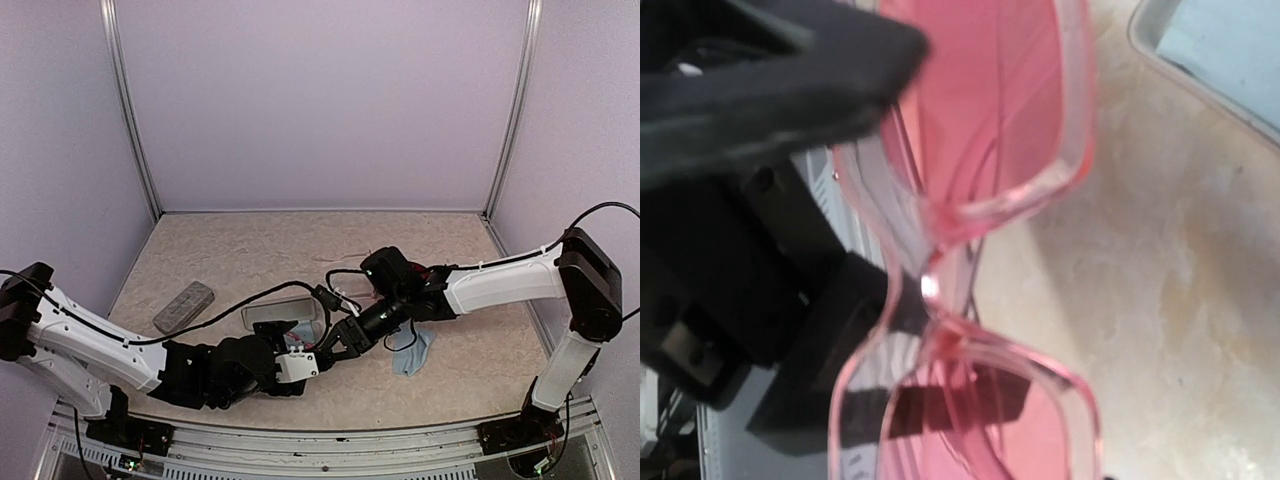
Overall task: Organize the sunglasses
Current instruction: Fold the right temple of the sunglasses on the sunglasses.
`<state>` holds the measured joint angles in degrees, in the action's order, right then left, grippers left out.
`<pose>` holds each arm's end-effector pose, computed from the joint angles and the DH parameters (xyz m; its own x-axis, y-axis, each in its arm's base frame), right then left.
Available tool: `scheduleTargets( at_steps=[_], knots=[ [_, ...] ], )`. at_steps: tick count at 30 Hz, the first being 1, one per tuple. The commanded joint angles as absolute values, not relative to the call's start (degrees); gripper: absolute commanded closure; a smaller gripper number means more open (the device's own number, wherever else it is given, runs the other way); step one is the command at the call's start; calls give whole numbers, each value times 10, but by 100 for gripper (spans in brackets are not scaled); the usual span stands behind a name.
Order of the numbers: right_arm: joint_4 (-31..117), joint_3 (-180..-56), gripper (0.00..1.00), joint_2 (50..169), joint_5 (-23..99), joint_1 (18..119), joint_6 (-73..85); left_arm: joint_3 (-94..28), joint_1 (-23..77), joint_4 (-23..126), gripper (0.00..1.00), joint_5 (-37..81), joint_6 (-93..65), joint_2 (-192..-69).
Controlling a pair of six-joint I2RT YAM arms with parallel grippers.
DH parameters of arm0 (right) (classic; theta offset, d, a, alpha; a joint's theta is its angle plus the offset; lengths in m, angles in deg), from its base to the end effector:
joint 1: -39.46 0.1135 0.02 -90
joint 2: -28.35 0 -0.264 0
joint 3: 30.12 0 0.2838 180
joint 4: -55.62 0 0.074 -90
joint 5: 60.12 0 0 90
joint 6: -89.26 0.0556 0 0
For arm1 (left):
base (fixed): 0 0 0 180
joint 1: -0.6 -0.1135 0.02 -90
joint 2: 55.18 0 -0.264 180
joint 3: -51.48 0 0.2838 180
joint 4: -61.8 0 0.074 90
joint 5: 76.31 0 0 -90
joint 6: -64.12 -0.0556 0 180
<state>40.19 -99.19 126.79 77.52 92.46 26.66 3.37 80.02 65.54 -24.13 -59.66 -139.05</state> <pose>0.1990 0.3323 0.1569 -0.7693 -0.5057 -0.3904 -0.5627 0.2472 0.7888 0.0927 -0.3103 0.1476 0.2978 0.7980 -0.5240 0.6202 0.2555 0.7416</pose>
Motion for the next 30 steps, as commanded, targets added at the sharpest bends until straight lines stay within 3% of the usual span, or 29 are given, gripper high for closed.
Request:
scheduleTargets(
  at_steps=[1,13,19,30],
  knots=[
    [380,-1007,87,1278,792,931,236,20,792,613,12,-195,-580,-1389],
    [330,-1016,88,1297,824,931,196,-20,790,547,36,-164,-559,-1432],
    [305,-1027,89,1309,832,932,175,-26,791,536,56,-149,-557,-1436],
    [274,-1042,90,1324,844,932,149,-42,793,515,51,-140,-551,-1453]
  ],
)
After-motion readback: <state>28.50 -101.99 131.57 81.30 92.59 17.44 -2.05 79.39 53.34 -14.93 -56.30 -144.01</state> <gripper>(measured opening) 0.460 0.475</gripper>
